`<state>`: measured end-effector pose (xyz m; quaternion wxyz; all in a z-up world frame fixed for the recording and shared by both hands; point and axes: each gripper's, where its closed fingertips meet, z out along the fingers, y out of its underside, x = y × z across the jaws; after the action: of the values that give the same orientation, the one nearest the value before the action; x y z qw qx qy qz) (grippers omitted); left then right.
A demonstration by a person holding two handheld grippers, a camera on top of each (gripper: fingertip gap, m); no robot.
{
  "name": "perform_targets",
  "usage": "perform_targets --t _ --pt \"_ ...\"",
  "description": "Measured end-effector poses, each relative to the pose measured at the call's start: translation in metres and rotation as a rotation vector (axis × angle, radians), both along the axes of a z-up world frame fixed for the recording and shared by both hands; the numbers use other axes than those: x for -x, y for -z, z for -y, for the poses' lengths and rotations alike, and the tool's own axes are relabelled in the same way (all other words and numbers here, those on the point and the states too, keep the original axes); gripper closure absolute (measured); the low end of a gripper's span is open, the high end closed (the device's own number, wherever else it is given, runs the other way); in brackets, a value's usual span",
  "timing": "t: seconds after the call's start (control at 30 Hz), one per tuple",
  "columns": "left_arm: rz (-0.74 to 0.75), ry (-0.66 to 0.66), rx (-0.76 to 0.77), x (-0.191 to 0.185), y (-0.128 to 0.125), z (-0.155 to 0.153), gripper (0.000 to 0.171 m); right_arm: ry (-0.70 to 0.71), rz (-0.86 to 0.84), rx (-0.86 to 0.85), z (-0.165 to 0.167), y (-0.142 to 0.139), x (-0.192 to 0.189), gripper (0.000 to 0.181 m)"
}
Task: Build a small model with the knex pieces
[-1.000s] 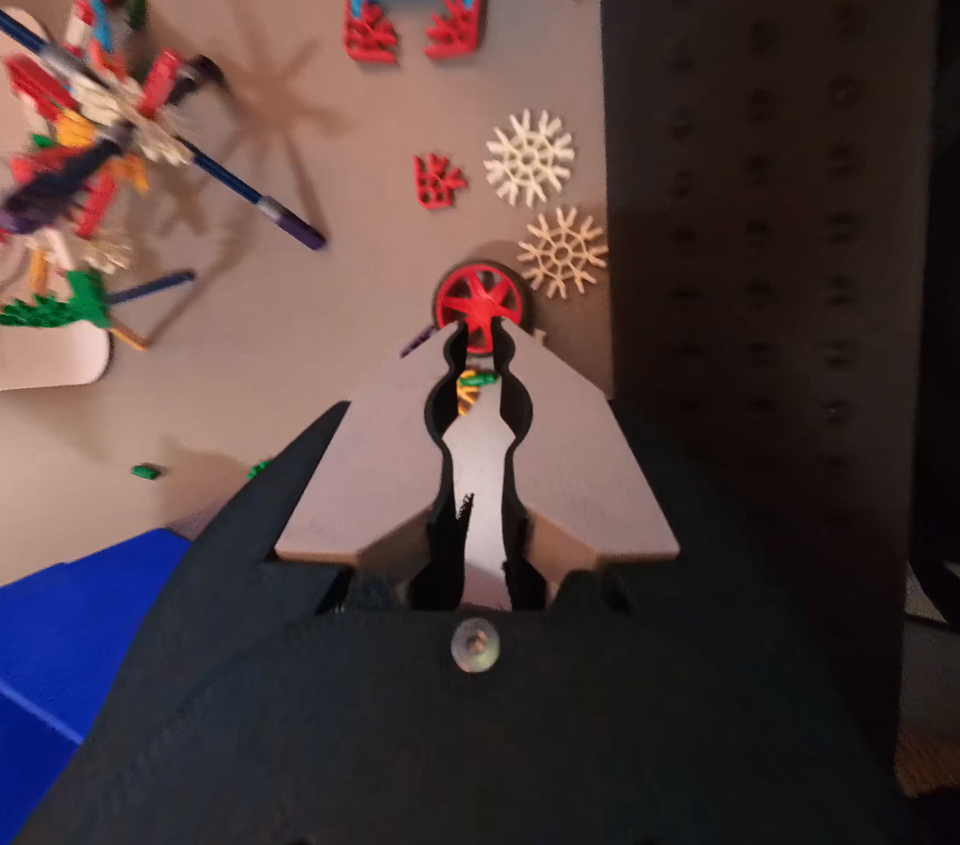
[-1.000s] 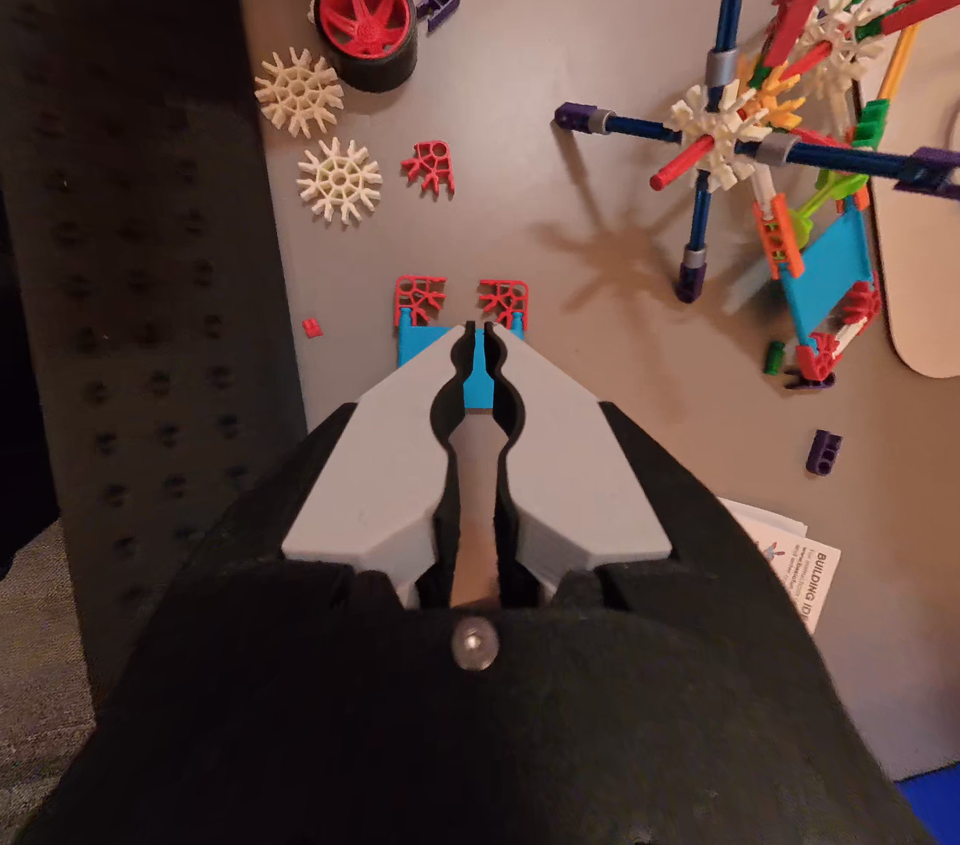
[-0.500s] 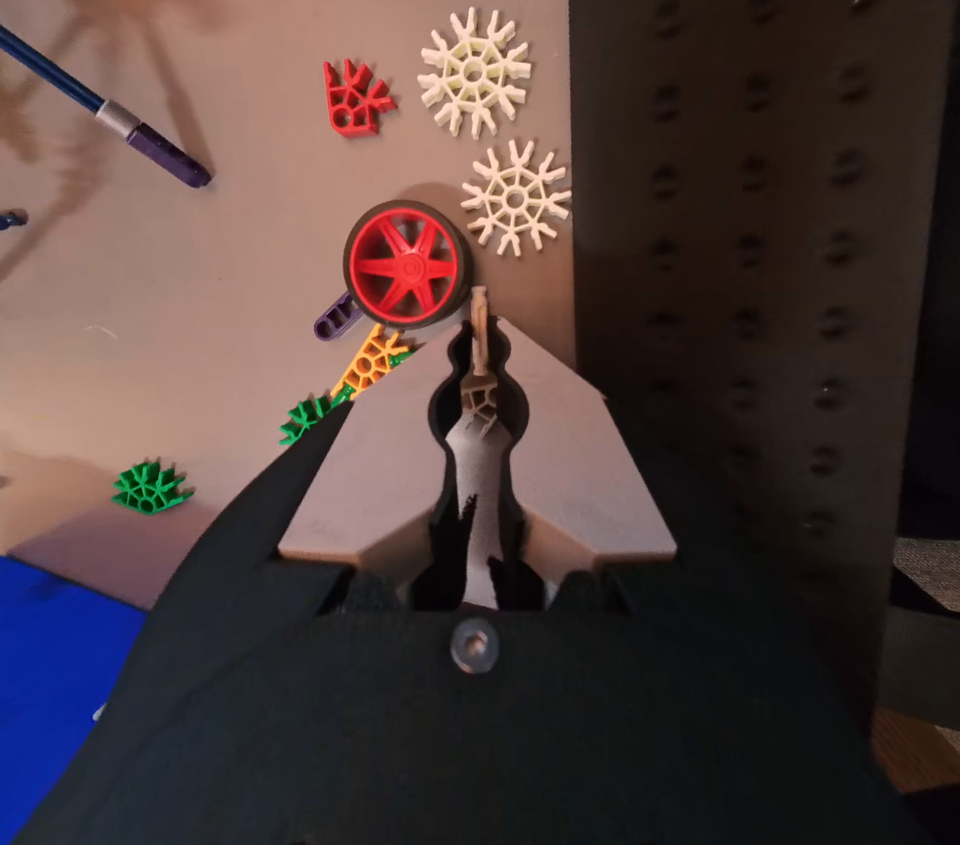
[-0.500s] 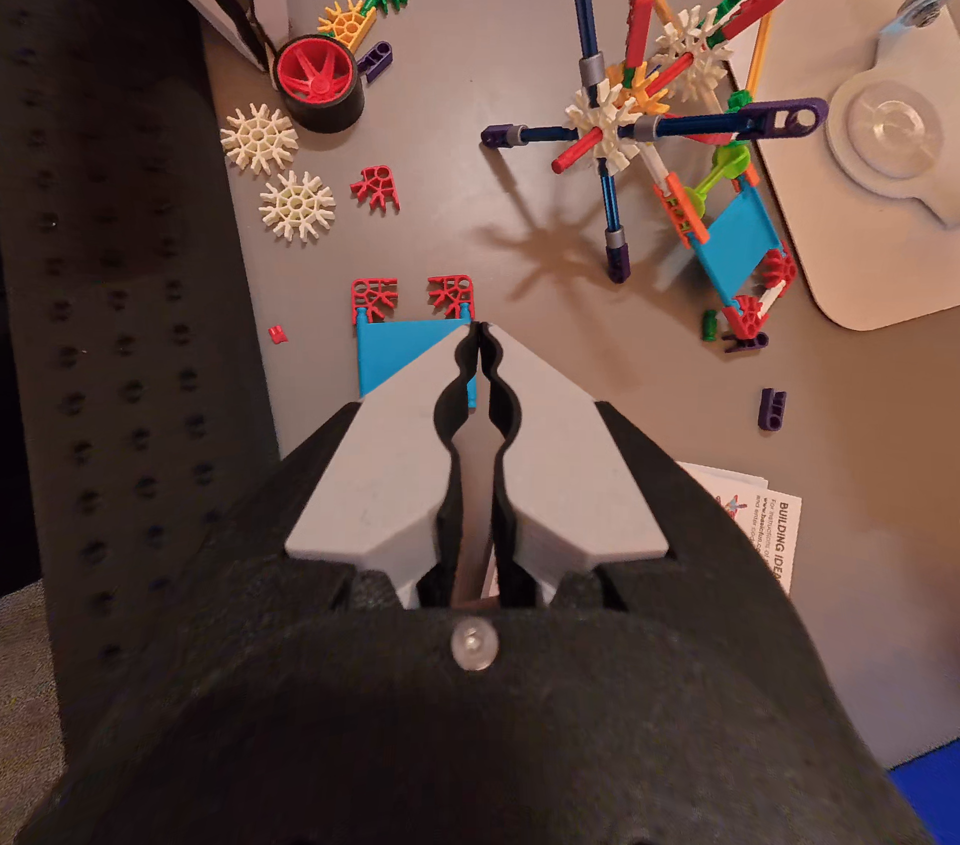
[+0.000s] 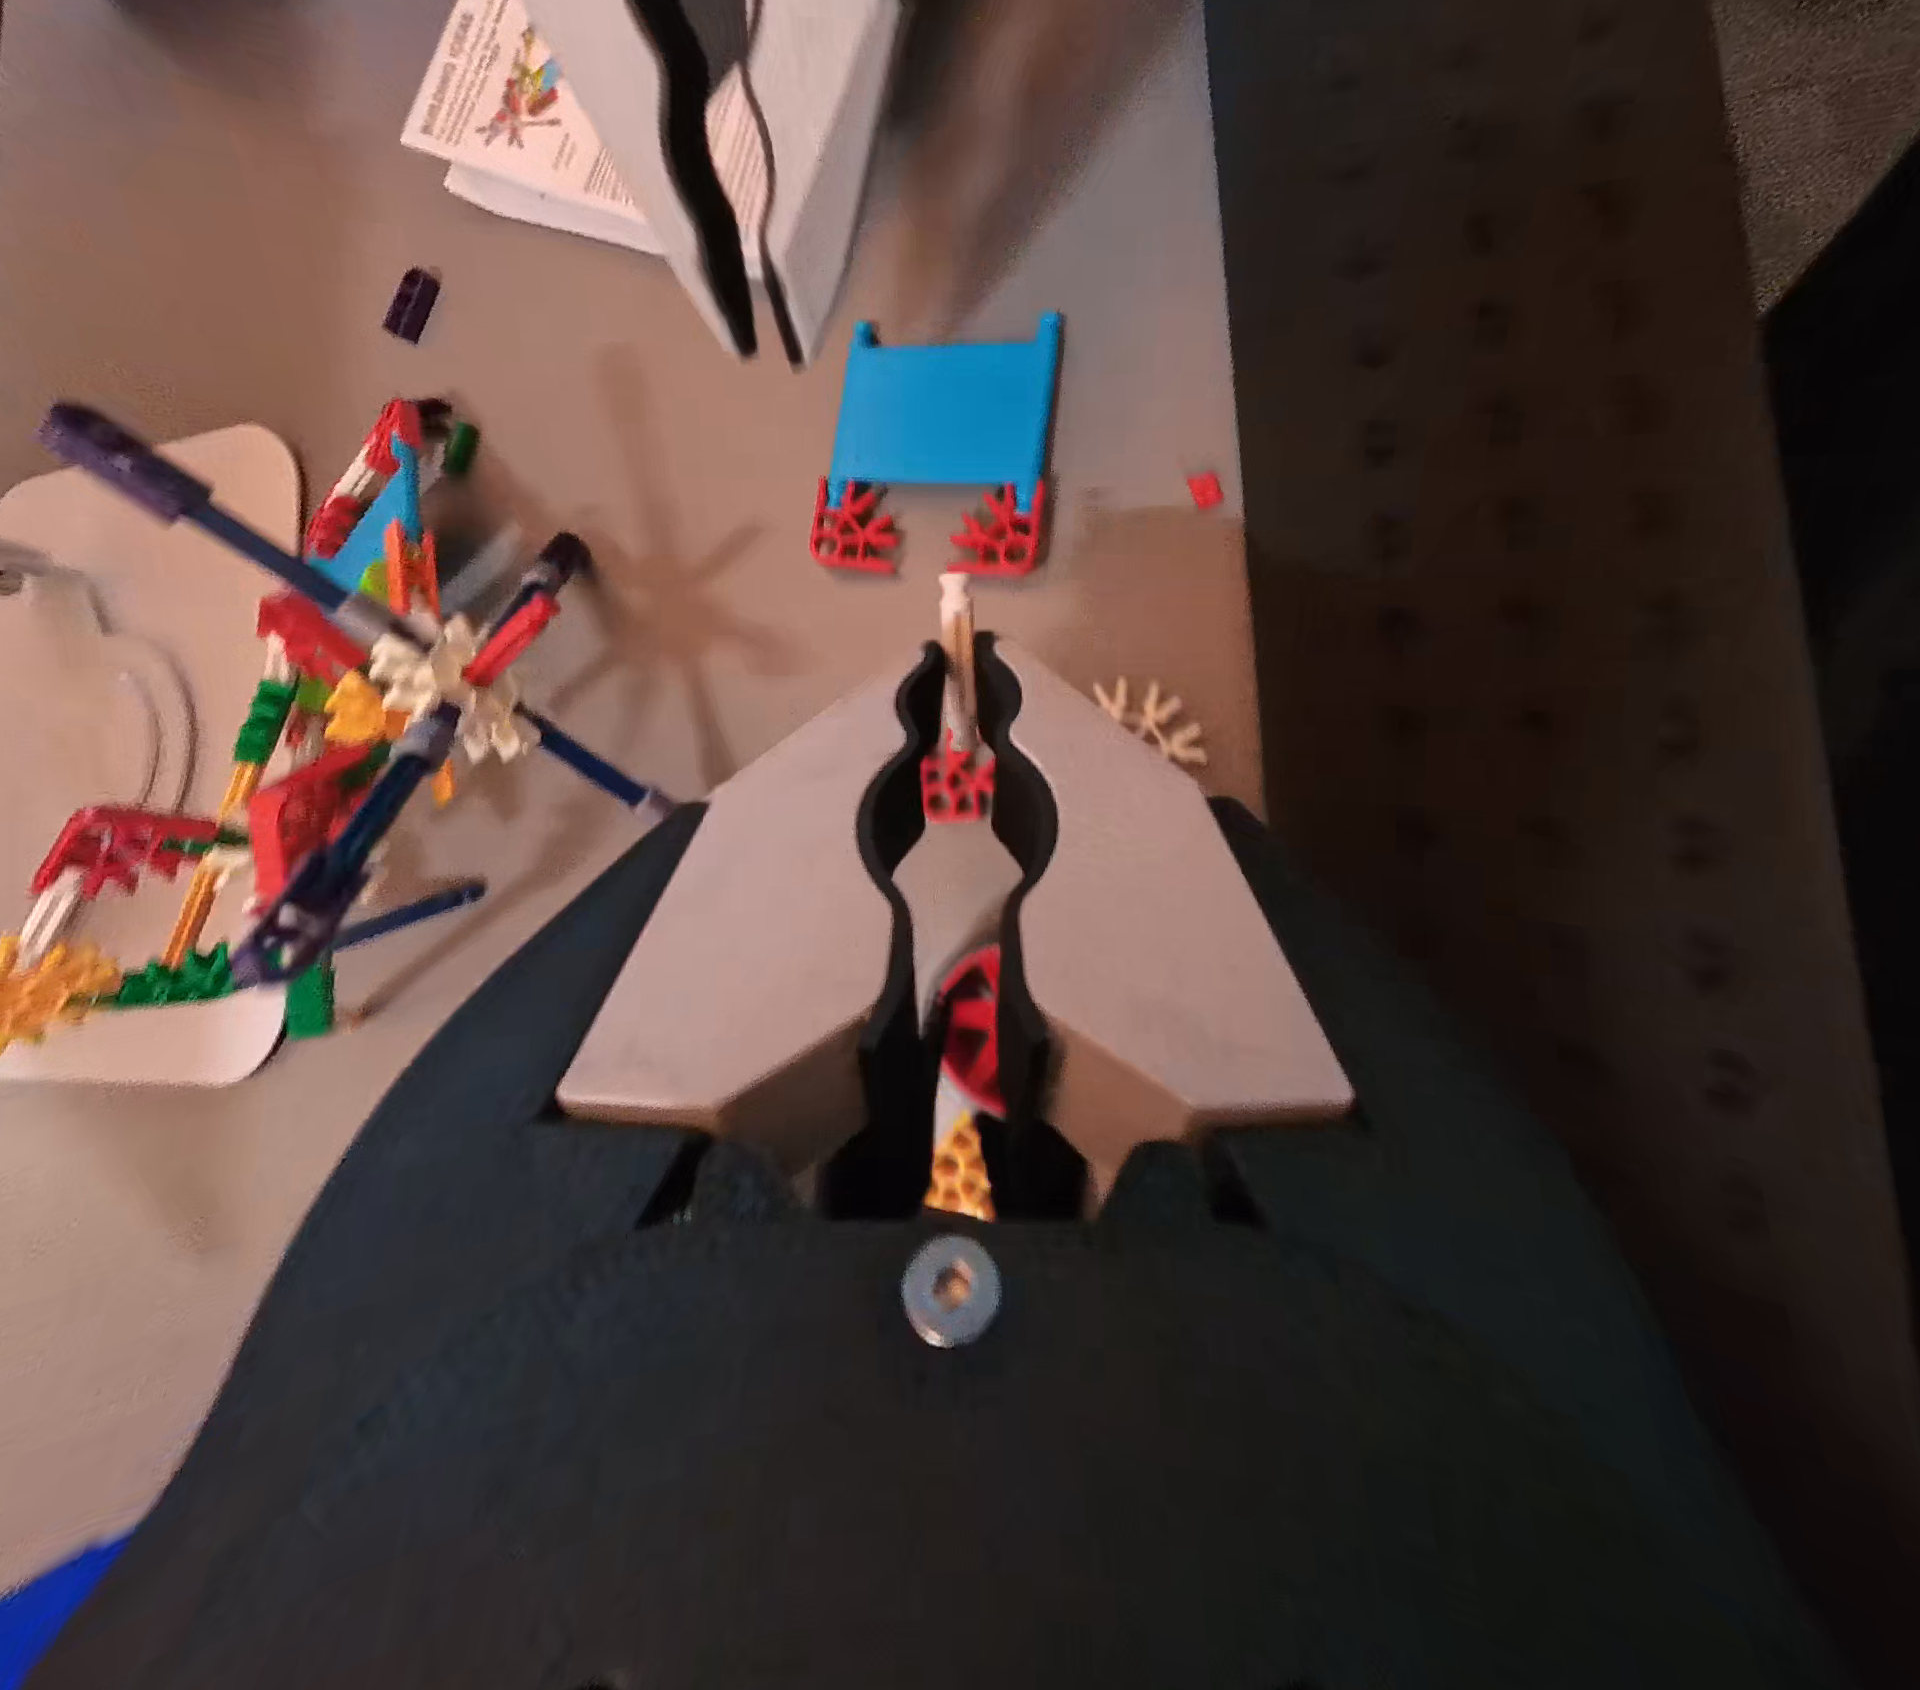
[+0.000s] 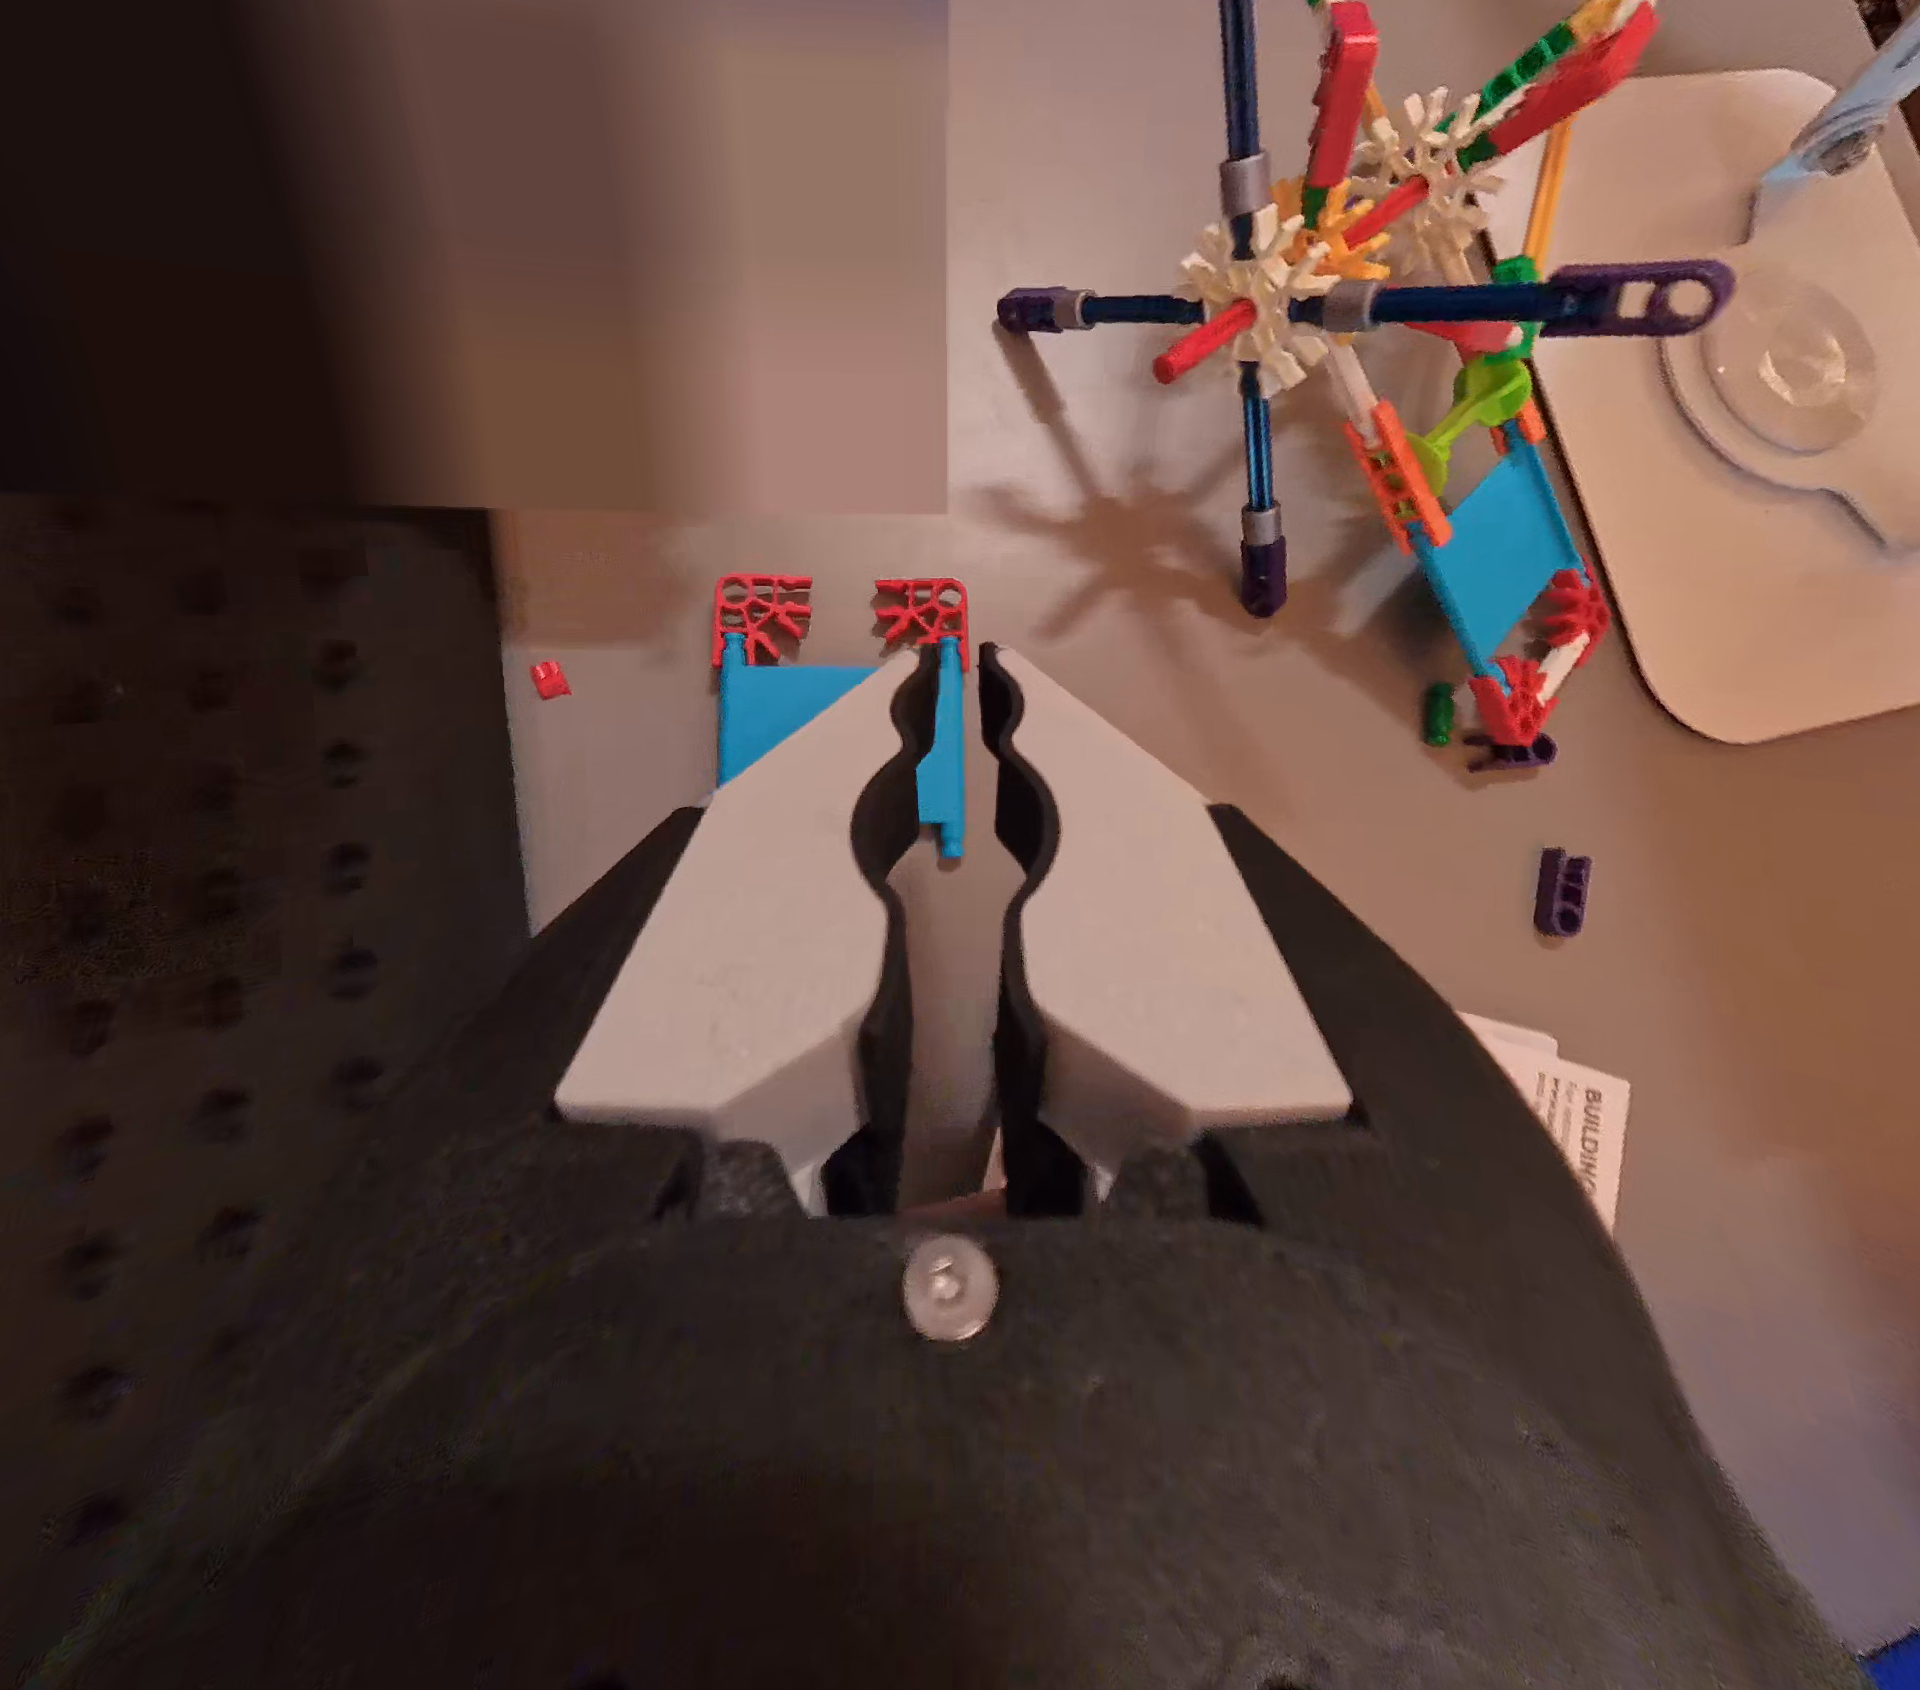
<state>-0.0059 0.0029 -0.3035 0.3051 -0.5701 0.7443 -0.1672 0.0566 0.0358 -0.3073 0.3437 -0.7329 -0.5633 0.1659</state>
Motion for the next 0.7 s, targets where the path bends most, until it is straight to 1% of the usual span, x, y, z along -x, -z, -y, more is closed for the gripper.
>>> perform_targets --t 0.03,0.13,0.23,0.33,0.43,0.57,0.7 --pt "0.007 0.002 0.003 -0.010 0.003 -0.001 0.168 0.007 0.001 -0.011 -0.002 0.003 0.003 0.174" --pt "0.022 0.040 -0.010 -0.033 0.013 0.003 0.168 0.054 0.039 -0.032 -0.015 0.016 0.005 0.181" --pt "-0.032 0.067 -0.052 -0.039 0.035 0.007 0.168 0.032 0.047 -0.009 -0.015 0.028 0.012 0.181" --pt "-0.064 0.079 -0.057 -0.038 0.047 0.009 0.168 0.019 0.079 0.009 -0.013 0.040 0.018 0.181" --pt "-0.065 0.059 -0.055 -0.037 0.050 0.006 0.168 0.041 0.094 0.045 -0.014 0.049 0.019 0.181" --pt "-0.060 0.086 -0.074 -0.038 0.053 0.009 0.169 0.054 0.070 0.100 -0.011 0.049 0.021 0.181" --pt "-0.033 0.078 -0.066 -0.037 0.049 0.008 0.169 0.050 0.074 0.093 -0.010 0.048 0.023 0.181"
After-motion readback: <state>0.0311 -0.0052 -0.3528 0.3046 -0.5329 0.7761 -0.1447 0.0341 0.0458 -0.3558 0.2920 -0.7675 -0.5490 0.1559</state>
